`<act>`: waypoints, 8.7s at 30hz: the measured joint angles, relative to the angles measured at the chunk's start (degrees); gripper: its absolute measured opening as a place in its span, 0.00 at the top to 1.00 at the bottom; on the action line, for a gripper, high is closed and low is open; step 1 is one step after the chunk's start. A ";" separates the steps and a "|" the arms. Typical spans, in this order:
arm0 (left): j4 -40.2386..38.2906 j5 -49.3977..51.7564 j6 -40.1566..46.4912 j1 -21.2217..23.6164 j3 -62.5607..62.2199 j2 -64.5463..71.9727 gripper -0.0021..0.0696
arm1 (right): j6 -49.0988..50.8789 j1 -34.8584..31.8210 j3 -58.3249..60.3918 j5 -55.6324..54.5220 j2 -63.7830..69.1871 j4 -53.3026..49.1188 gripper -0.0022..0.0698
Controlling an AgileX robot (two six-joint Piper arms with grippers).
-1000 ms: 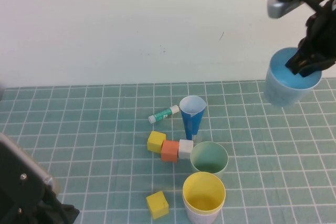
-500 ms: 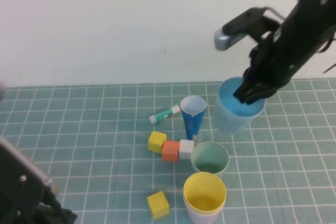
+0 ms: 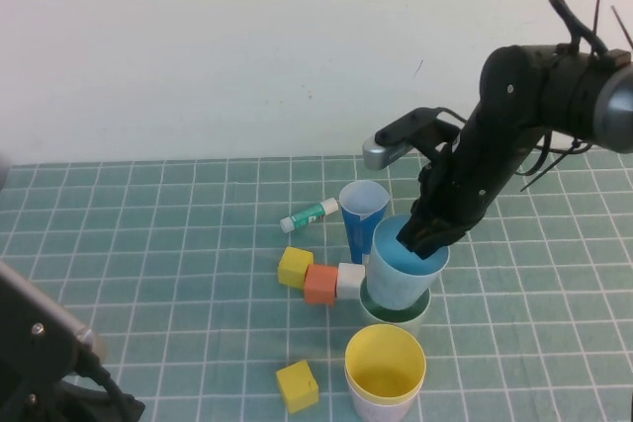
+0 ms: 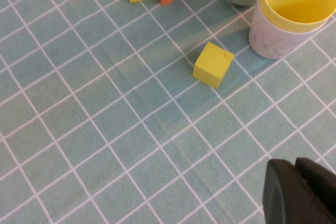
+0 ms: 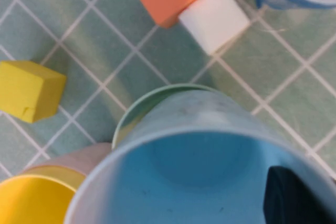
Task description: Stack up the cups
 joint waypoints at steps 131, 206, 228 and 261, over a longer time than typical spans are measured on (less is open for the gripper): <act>5.77 -5.80 -1.75 0.00 9.13 -29.14 0.97 | 8.60 19.84 61.46 -34.27 -91.59 -7.14 0.97; 6.00 -12.02 -1.87 0.00 16.00 -29.38 0.97 | 27.71 -21.01 94.86 -35.22 -120.53 -22.16 0.97; 6.00 -12.02 -1.87 -0.13 16.00 -29.38 0.97 | 28.18 -20.91 94.86 -35.22 -120.53 -22.43 0.97; -3.43 -27.86 0.82 42.75 36.09 -41.00 0.97 | 28.26 -20.91 94.86 -35.22 -120.53 -22.34 0.97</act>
